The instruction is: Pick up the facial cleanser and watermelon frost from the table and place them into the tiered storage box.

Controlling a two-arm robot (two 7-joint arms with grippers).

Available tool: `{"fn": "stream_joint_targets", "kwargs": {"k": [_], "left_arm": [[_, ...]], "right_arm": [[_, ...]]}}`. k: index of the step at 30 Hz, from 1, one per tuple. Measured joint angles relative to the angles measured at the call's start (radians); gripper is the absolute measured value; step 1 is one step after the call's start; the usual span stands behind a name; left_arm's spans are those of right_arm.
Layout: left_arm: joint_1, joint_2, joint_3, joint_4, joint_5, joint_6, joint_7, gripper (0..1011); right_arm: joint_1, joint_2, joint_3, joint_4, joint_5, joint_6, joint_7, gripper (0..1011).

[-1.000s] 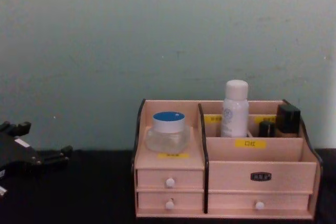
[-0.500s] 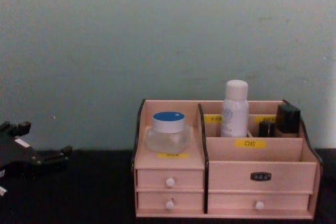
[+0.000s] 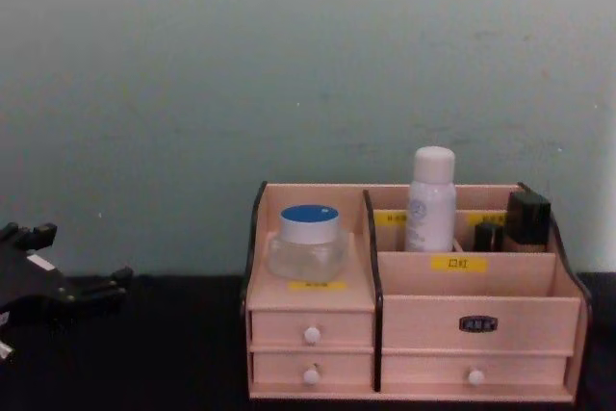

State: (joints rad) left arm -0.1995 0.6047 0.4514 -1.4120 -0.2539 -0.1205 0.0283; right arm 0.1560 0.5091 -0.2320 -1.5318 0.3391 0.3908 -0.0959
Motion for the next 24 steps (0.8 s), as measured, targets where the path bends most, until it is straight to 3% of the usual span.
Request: {"fn": "stream_joint_targets", "kwargs": {"k": [24], "left_arm": [[0.0, 0.0, 0.0, 0.0, 0.0, 0.0, 0.0, 1001]], "right_arm": [[0.0, 0.0, 0.0, 0.0, 0.0, 0.0, 0.0, 1003]]}}
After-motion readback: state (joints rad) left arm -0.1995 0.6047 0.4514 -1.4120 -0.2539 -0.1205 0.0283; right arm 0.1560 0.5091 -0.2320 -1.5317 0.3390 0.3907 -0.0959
